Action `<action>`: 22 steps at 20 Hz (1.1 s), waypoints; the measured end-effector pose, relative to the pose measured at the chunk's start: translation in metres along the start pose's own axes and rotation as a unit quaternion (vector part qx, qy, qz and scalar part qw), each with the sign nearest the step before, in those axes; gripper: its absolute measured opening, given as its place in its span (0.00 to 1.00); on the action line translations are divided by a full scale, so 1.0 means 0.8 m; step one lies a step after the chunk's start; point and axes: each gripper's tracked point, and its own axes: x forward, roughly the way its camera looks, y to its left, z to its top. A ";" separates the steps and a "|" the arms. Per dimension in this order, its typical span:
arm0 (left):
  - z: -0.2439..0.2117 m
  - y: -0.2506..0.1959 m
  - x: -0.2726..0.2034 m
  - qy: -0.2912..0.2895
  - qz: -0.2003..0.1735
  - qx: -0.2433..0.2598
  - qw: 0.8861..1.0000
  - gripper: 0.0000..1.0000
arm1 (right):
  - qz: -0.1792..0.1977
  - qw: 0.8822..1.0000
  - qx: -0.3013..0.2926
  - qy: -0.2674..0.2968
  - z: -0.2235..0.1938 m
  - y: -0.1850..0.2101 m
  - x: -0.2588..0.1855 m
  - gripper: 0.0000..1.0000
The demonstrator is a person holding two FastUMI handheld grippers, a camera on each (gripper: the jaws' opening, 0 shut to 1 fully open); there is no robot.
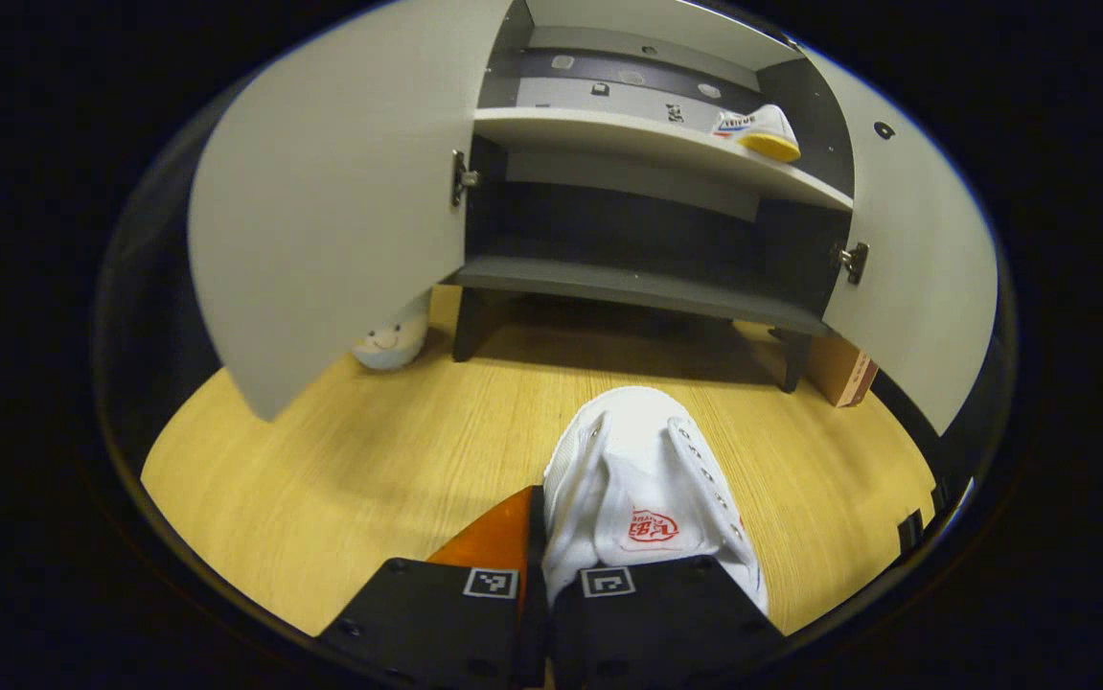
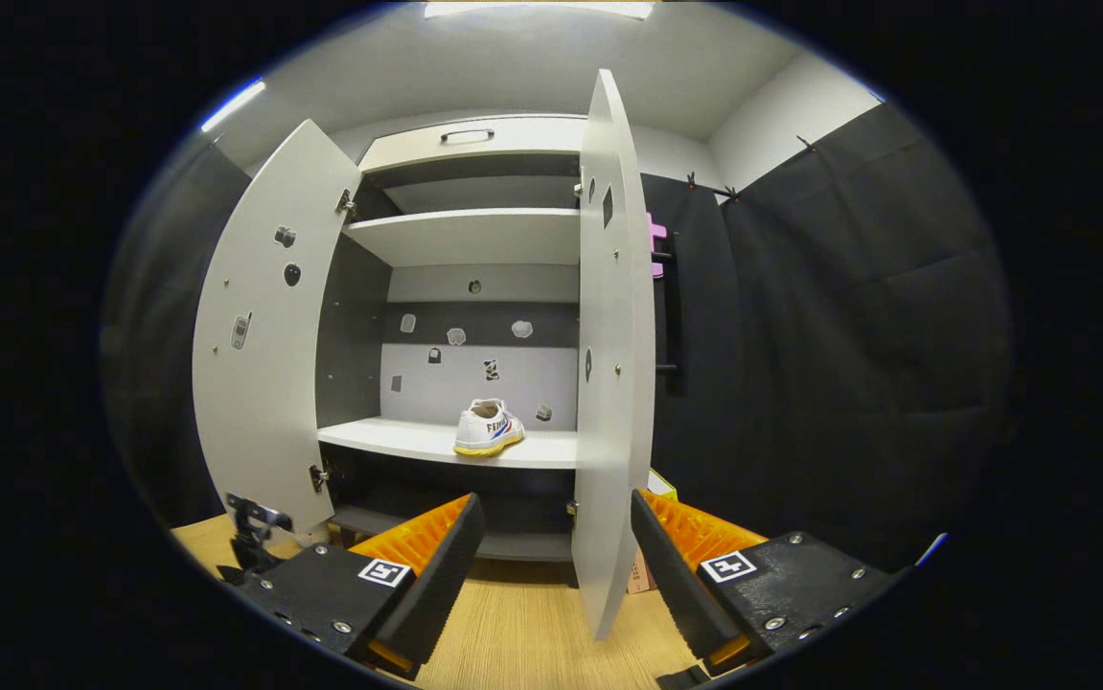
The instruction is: Grab one shoe with the right hand and put it into the shoe cabinet, grab the other shoe with the left hand and put it into the shoe cabinet; then close the right door with the right hand and the left door with the left hand.
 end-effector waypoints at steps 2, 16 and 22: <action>0.061 0.002 -0.028 -0.024 0.006 -0.013 1.000 0.10 | 0.002 1.000 0.004 0.001 -0.003 0.002 0.003 0.94; 0.507 -0.104 0.091 -0.135 -0.021 0.032 0.990 0.10 | 0.019 0.999 0.036 -0.021 0.017 0.016 -0.012 0.94; 0.519 -0.126 0.213 -0.055 0.005 0.071 0.996 0.10 | 0.000 0.999 0.033 -0.020 0.022 -0.001 -0.019 0.94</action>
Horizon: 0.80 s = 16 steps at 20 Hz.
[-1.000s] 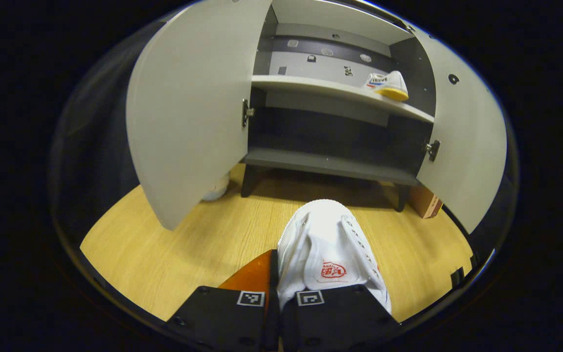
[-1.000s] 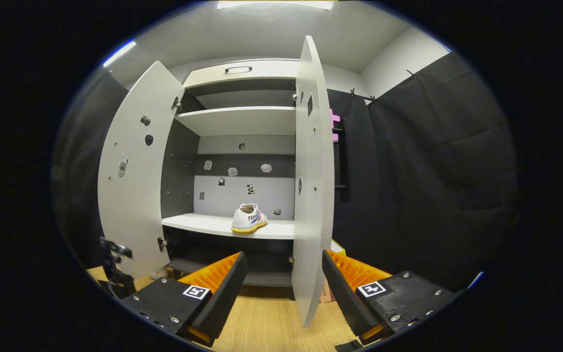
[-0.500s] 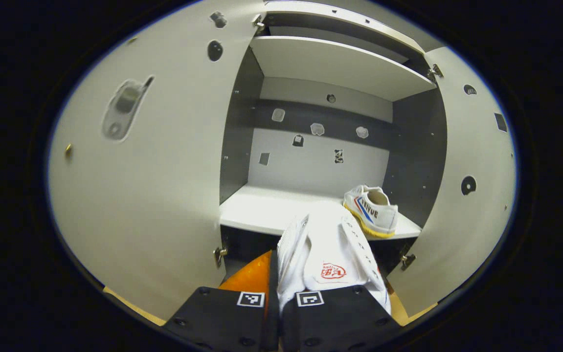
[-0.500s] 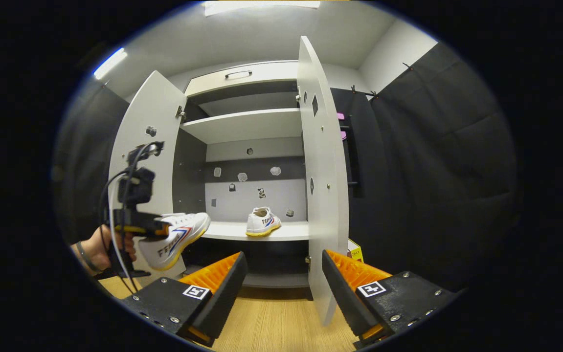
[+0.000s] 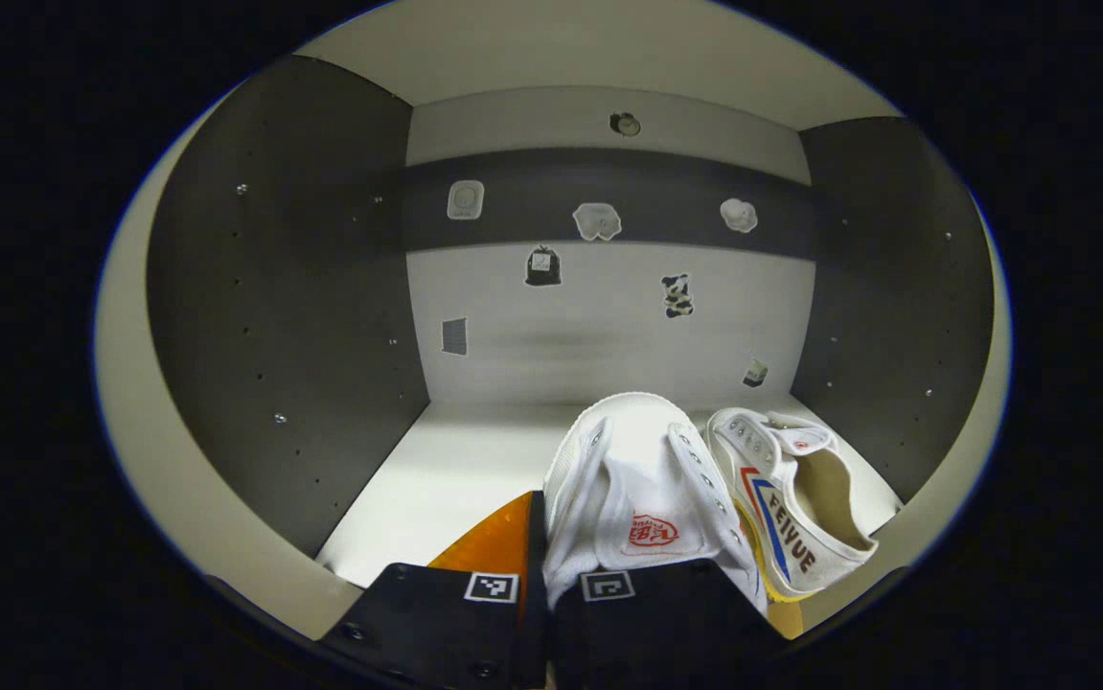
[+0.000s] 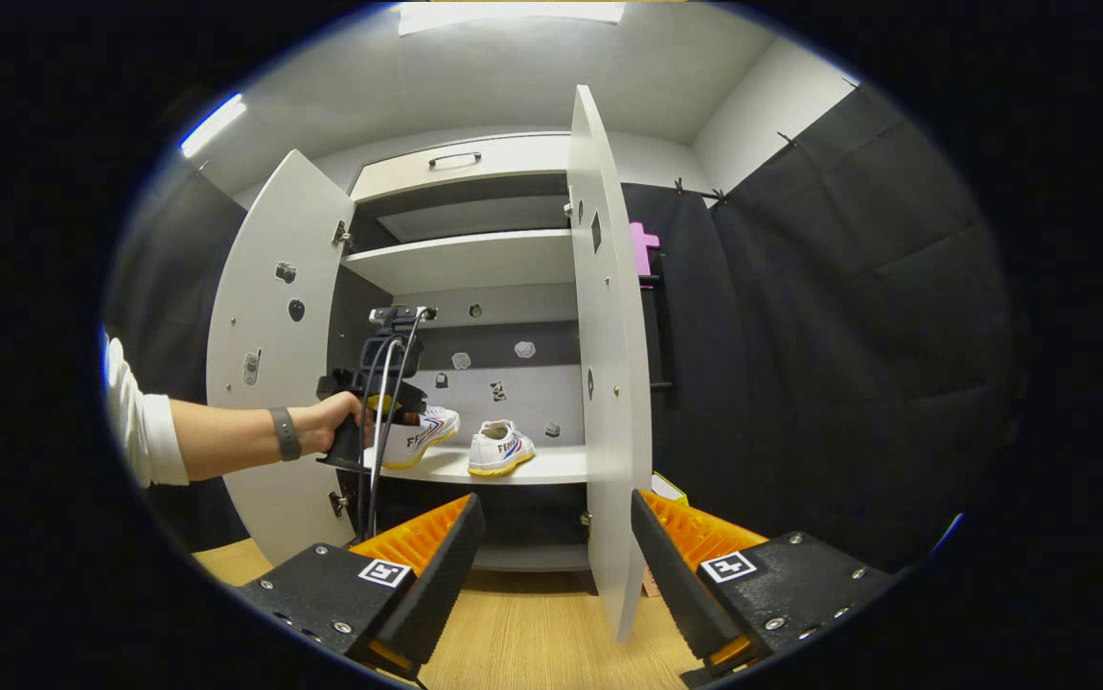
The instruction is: Grab one shoe with the right hand and put it into the shoe cabinet, grab the other shoe with the left hand and put it into the shoe cabinet; then close the right door with the right hand and the left door with the left hand.
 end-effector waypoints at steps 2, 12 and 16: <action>-0.013 0.002 0.027 0.038 0.008 0.002 0.999 0.10 | -0.006 1.000 -0.002 -0.001 -0.001 -0.005 -0.002 0.94; -0.030 0.004 0.042 0.072 0.022 0.032 0.997 0.22 | 0.015 1.000 -0.009 0.013 -0.019 0.013 0.013 0.94; -0.020 0.019 0.026 0.060 0.033 0.058 0.996 0.46 | 0.024 1.000 -0.011 0.006 -0.017 0.022 0.017 0.94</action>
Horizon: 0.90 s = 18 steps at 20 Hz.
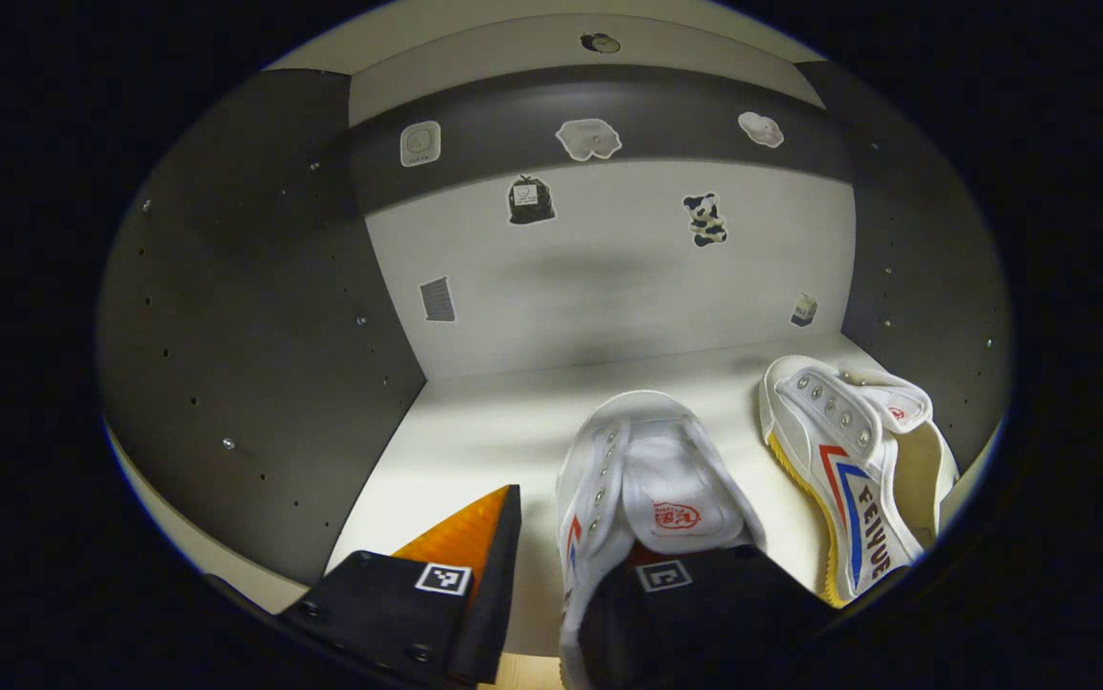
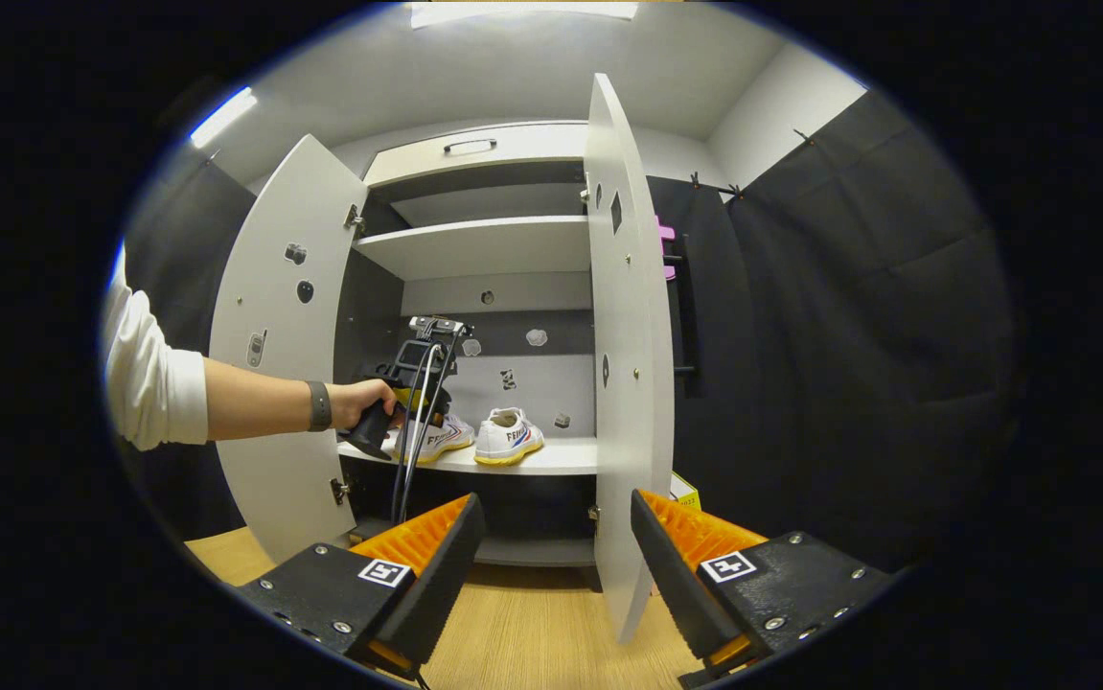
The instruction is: Grab one shoe with the right hand and put it into the shoe cabinet, grab the other shoe with the left hand and put it into the shoe cabinet; then close the right door with the right hand and the left door with the left hand.
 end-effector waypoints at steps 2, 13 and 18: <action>0.003 0.007 -0.018 -0.010 -0.004 -0.007 1.000 0.68 | 0.004 1.000 0.003 -0.003 0.001 0.003 0.000 0.94; -0.014 0.047 -0.231 -0.197 -0.077 -0.118 0.970 0.91 | 0.034 0.999 0.019 -0.006 0.000 0.022 0.007 0.97; -0.063 0.056 -0.373 -0.338 -0.066 -0.110 0.932 0.89 | 0.041 0.999 0.022 -0.003 -0.006 0.028 0.008 0.98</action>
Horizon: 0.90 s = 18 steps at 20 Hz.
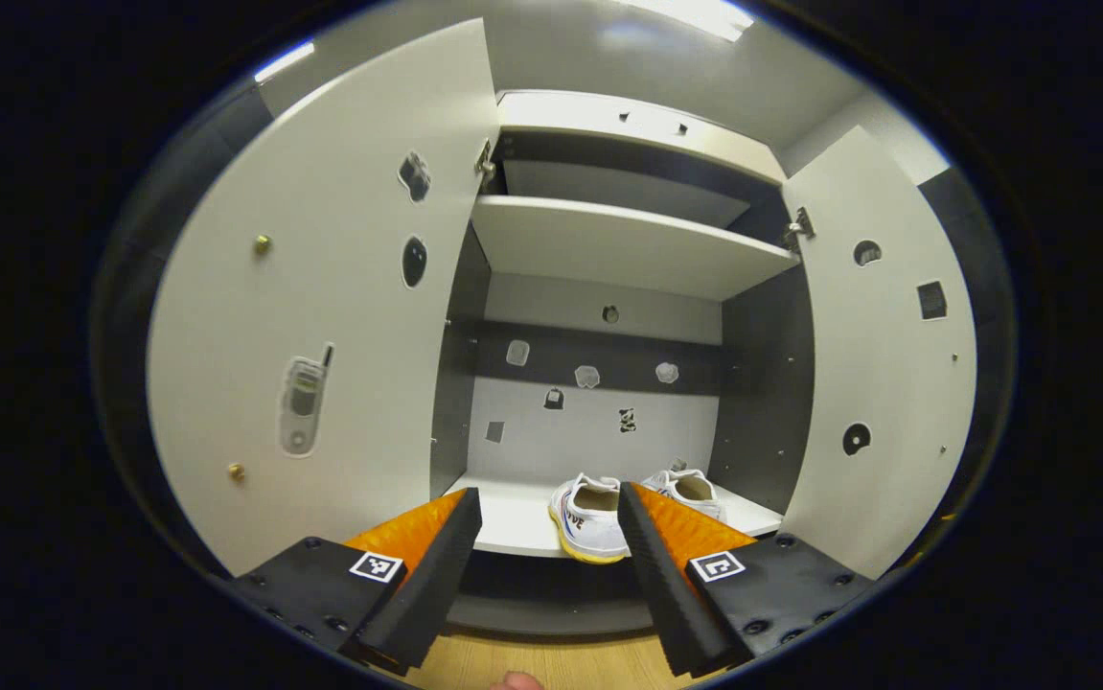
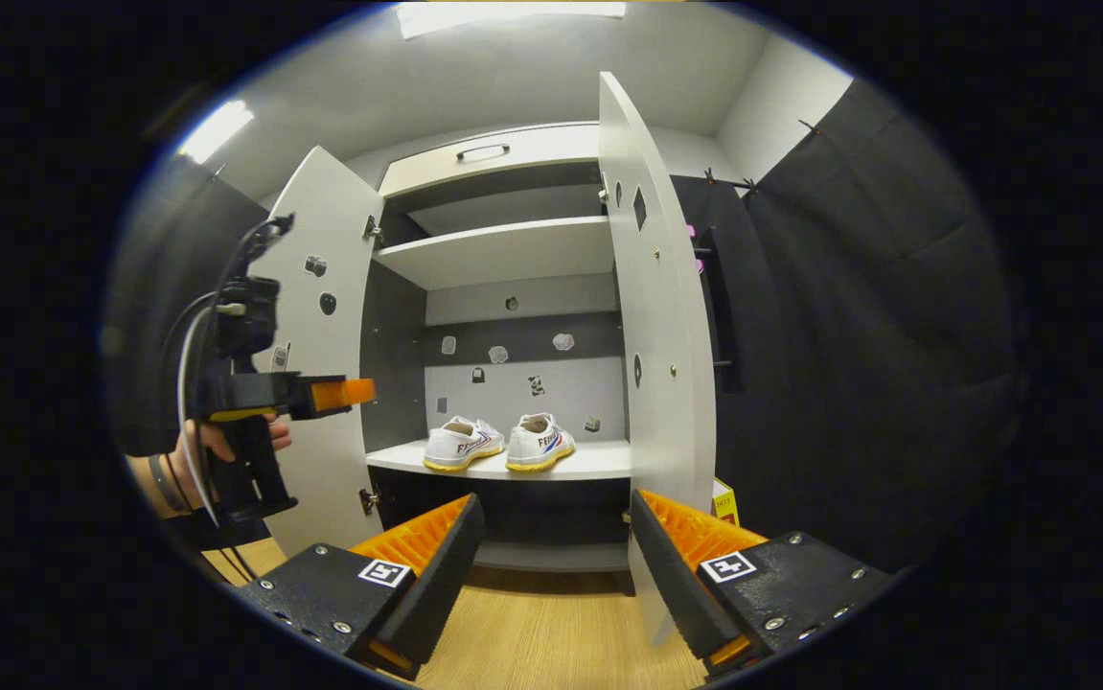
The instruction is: Grab one shoe with the right hand and put it into the shoe cabinet, grab the other shoe with the left hand and put it into the shoe cabinet; then close the right door with the right hand and the left door with the left hand.
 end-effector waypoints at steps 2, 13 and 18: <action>-0.019 -0.018 -0.051 0.004 -0.011 -0.014 1.000 0.96 | 0.002 1.000 0.000 -0.001 -0.003 0.003 -0.002 0.94; -0.116 0.000 -0.174 0.036 0.055 -0.026 0.997 0.97 | -0.032 0.999 -0.004 0.006 0.021 -0.049 -0.010 0.94; -0.112 -0.009 -0.173 0.030 0.042 -0.030 0.998 0.97 | -0.123 0.988 -0.059 -0.068 0.159 -0.191 0.012 0.94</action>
